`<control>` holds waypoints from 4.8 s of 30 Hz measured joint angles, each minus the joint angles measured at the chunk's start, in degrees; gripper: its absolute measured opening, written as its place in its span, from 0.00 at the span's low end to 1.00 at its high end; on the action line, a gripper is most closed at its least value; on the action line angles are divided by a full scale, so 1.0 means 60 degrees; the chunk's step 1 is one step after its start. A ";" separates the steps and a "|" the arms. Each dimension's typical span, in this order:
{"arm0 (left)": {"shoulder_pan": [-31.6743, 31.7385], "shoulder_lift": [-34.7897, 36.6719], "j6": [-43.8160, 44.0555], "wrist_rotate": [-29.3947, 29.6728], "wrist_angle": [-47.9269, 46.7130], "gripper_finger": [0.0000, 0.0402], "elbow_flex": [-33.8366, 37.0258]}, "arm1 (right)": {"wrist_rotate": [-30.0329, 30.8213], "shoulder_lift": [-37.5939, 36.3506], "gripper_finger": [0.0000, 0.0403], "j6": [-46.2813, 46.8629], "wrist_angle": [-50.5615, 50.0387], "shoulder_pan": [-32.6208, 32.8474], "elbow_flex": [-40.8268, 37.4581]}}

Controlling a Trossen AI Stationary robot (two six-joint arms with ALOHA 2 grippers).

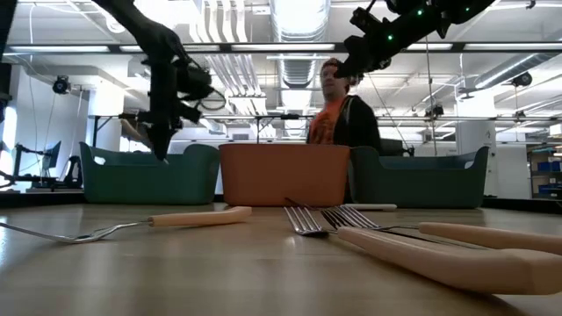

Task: Sort silverware by color (type)
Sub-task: Put the orange fork into the green bin, then put the white fork into the blue bin

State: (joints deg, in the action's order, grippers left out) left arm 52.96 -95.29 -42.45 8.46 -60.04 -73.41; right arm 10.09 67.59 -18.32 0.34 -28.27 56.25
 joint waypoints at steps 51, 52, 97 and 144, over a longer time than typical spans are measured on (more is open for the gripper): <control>0.0145 -0.0830 0.0666 -0.0460 0.0386 0.13 -0.0007 | 0.0002 0.0000 0.09 0.0311 -0.0514 0.0026 -0.0004; 0.0145 -0.0830 0.0667 -0.0460 0.0407 0.13 -0.0007 | 0.0000 0.0000 0.09 0.0311 -0.0514 0.0030 -0.0004; -0.4250 0.6979 0.3887 -0.2513 1.0752 0.09 0.5801 | -0.1561 0.0004 0.10 0.4750 -0.0556 0.1881 0.0396; -0.4329 0.7440 0.5132 -0.2489 1.2867 0.09 0.7016 | -0.0463 0.4671 0.09 0.1623 -0.5927 0.2620 0.1687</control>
State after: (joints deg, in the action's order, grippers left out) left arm 26.98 -50.65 -11.66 -6.48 17.17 -31.31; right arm 7.31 95.62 -8.58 -35.22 -12.55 66.37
